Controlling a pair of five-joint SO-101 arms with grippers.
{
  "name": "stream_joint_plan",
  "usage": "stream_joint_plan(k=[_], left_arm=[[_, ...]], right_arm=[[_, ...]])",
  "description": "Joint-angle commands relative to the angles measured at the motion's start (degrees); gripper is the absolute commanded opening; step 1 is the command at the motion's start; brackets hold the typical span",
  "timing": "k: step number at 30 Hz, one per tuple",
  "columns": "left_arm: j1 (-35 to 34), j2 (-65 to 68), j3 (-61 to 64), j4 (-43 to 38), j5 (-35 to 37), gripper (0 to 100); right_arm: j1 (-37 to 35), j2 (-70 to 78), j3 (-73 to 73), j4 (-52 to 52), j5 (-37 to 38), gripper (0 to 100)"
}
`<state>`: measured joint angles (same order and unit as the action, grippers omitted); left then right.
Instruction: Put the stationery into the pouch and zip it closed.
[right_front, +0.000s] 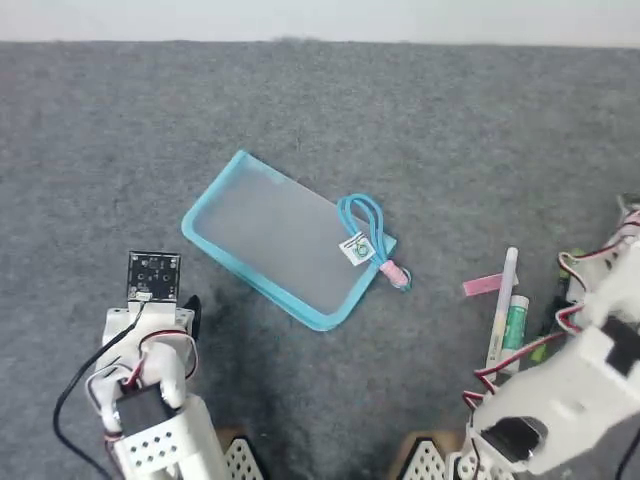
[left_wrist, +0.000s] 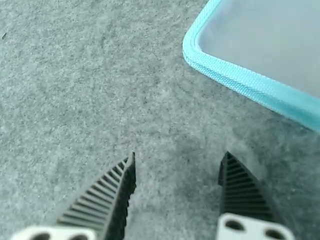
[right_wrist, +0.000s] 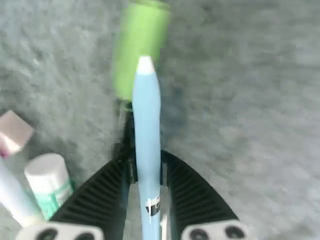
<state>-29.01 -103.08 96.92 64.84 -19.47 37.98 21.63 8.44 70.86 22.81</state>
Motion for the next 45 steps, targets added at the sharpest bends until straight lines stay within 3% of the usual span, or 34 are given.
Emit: stream_joint_plan(k=[1,13,18,25,31,37,45], left_arm=[[0.2,-0.8,-0.3,1.0,-0.4,25],[0.2,-0.8,-0.3,1.3,-0.4,25],[0.2,-0.8,-0.3,1.2,-0.4,25],[0.3,-0.8,-0.3,1.1,-0.4,25],[0.4,-0.8,-0.3,1.1,-0.4,25],[0.4,-0.8,-0.3,1.1,-0.4,25],[0.4,-0.8,-0.3,1.1,-0.5,25]], right_arm=[[-2.9,3.3,-5.8,-1.1,-2.6,0.7],[-11.1,13.8,-22.1,-0.6,-3.3,0.8],[-13.3,12.4,-24.4,6.6,-3.0,1.0],[-11.4,9.0,-24.4,13.3,-2.9,1.2],[-10.9,2.9,-24.2,15.5,-2.9,12.6],[-13.3,-3.7,-22.9,19.9,-2.9,13.4],[-18.4,-14.2,-9.3,14.5,-3.0,13.9]])
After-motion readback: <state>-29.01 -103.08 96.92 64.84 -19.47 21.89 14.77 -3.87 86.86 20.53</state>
